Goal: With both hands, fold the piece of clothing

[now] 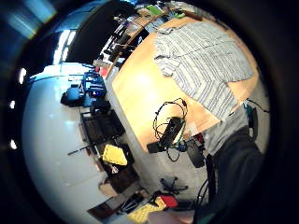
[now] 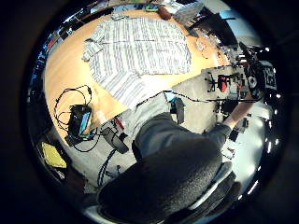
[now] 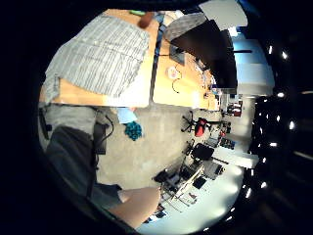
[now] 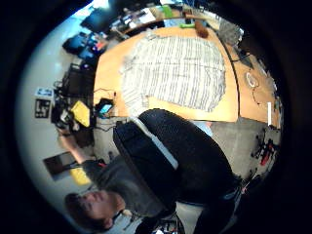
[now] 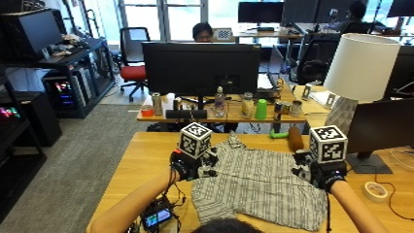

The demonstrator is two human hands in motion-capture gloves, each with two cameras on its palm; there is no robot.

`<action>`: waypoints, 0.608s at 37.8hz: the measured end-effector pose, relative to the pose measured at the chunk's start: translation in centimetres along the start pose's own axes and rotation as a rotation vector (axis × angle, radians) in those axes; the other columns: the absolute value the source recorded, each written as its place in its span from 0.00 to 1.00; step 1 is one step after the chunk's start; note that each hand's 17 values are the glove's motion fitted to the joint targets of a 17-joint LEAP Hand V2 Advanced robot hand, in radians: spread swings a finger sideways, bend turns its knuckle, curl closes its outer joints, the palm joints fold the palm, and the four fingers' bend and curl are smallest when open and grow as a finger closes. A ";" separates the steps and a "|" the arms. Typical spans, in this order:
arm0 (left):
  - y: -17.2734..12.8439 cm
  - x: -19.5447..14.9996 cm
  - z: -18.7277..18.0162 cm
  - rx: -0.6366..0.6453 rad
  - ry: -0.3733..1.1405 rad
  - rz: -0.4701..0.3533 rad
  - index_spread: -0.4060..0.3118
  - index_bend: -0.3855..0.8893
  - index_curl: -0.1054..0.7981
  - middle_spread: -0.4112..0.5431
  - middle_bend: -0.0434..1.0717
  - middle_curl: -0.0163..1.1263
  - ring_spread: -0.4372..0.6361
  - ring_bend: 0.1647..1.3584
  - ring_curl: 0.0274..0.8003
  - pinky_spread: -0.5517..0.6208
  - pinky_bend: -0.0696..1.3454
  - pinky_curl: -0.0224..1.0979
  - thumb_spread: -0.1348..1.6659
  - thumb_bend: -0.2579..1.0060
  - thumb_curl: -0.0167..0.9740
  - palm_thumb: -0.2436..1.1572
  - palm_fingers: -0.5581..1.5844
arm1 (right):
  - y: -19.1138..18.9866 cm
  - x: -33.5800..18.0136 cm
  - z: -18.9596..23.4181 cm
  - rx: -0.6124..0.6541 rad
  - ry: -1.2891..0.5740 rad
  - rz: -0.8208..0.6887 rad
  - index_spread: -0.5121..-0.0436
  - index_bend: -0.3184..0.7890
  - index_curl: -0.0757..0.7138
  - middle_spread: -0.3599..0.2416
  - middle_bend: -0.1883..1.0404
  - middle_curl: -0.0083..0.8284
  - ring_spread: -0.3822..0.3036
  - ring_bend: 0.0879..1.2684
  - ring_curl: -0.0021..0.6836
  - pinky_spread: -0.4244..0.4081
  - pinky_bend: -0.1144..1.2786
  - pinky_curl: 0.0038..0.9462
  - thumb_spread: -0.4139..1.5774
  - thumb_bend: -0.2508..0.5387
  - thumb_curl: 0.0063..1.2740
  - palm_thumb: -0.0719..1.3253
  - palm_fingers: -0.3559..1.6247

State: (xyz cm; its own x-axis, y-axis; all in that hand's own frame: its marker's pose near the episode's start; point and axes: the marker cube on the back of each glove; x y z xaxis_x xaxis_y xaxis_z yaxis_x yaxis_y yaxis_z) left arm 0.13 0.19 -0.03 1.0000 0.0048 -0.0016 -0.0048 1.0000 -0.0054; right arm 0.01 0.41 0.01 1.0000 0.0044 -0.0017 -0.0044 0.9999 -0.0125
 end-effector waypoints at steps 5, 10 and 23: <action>0.2 0.1 0.0 -0.002 -0.007 0.000 0.47 0.36 0.13 0.61 0.18 0.05 0.68 0.27 0.11 0.76 0.35 0.12 0.32 0.12 0.03 0.06 0.24 | 0.4 0.1 0.2 -0.014 0.000 0.005 0.57 0.43 0.23 0.56 0.34 0.14 0.68 0.17 0.15 0.72 0.36 0.15 0.54 0.41 0.03 0.16 0.36; 0.1 -0.2 0.1 -0.004 -0.013 -0.001 0.45 0.37 0.16 0.66 0.20 0.07 0.75 0.32 0.15 0.83 0.37 0.16 0.39 0.11 0.04 0.06 0.23 | -0.1 0.2 0.2 -0.003 -0.004 0.004 0.47 0.43 0.28 0.55 0.35 0.19 0.71 0.18 0.20 0.77 0.37 0.20 0.63 0.38 0.05 0.17 0.35; -0.1 -1.5 0.9 -0.011 -0.010 -0.044 0.44 0.40 0.22 0.69 0.21 0.14 0.83 0.35 0.19 0.90 0.37 0.21 0.46 0.11 0.06 0.06 0.22 | -1.1 -0.3 -0.1 0.008 -0.016 -0.001 0.38 0.41 0.34 0.54 0.35 0.29 0.74 0.20 0.28 0.81 0.38 0.26 0.74 0.32 0.09 0.18 0.34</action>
State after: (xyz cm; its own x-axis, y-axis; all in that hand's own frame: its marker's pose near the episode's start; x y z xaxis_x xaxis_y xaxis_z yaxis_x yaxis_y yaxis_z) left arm -1.37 0.06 0.92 0.9992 -0.0393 0.0086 0.0395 0.9991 -0.0160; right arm -0.29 -0.70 -0.03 0.9999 0.0031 0.0142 -0.0030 1.0000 -0.0045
